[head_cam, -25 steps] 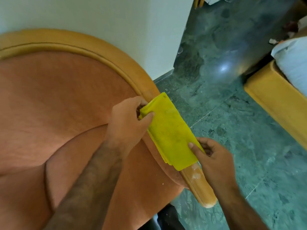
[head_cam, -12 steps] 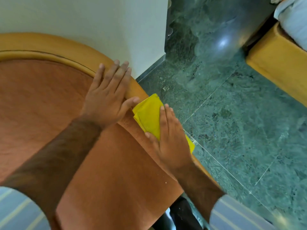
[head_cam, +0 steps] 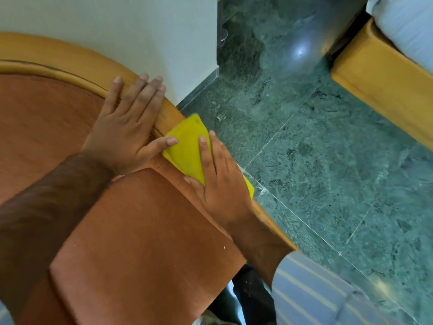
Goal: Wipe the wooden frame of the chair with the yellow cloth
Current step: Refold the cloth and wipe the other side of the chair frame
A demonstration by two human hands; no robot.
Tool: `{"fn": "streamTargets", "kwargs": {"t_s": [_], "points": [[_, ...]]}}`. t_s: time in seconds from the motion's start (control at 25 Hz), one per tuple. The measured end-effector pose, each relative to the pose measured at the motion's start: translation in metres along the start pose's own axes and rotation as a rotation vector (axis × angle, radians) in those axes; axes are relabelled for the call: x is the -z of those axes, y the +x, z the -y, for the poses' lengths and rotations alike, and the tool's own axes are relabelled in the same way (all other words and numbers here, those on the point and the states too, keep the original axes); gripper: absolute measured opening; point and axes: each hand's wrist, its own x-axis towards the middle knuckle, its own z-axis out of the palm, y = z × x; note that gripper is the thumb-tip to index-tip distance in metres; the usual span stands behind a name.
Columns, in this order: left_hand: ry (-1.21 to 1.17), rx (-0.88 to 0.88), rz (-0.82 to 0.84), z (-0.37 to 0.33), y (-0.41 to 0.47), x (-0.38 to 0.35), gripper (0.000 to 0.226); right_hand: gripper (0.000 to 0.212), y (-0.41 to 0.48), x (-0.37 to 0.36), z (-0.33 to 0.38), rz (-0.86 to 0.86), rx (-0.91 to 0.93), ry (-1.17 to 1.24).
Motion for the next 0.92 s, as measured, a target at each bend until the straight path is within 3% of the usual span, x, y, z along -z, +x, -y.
{"fn": "streamTargets", "kwargs": {"t_s": [0.16, 0.36, 0.56, 0.76, 0.92], "points": [[0.020, -0.001, -0.010, 0.003, -0.002, -0.002, 0.100, 0.078, -0.121, 0.009, -0.053, 0.146, 0.020, -0.221], [0.031, 0.006, -0.009, 0.003, -0.001, -0.002, 0.103, 0.073, -0.224, 0.023, -0.093, 0.151, -0.094, -0.158], [0.064, 0.003, 0.028, 0.002, 0.002, 0.000, 0.105, 0.071, -0.141, 0.014, -0.058, 0.168, -0.112, -0.193], [0.058, 0.009, 0.056, -0.001, 0.000, 0.004, 0.105, 0.076, 0.006, -0.004, 0.015, 0.005, -0.113, -0.037], [-0.107, 0.115, 0.124, -0.008, 0.005, 0.017, 0.105, 0.079, 0.025, 0.003, 0.029, -0.043, -0.051, 0.040]]}}
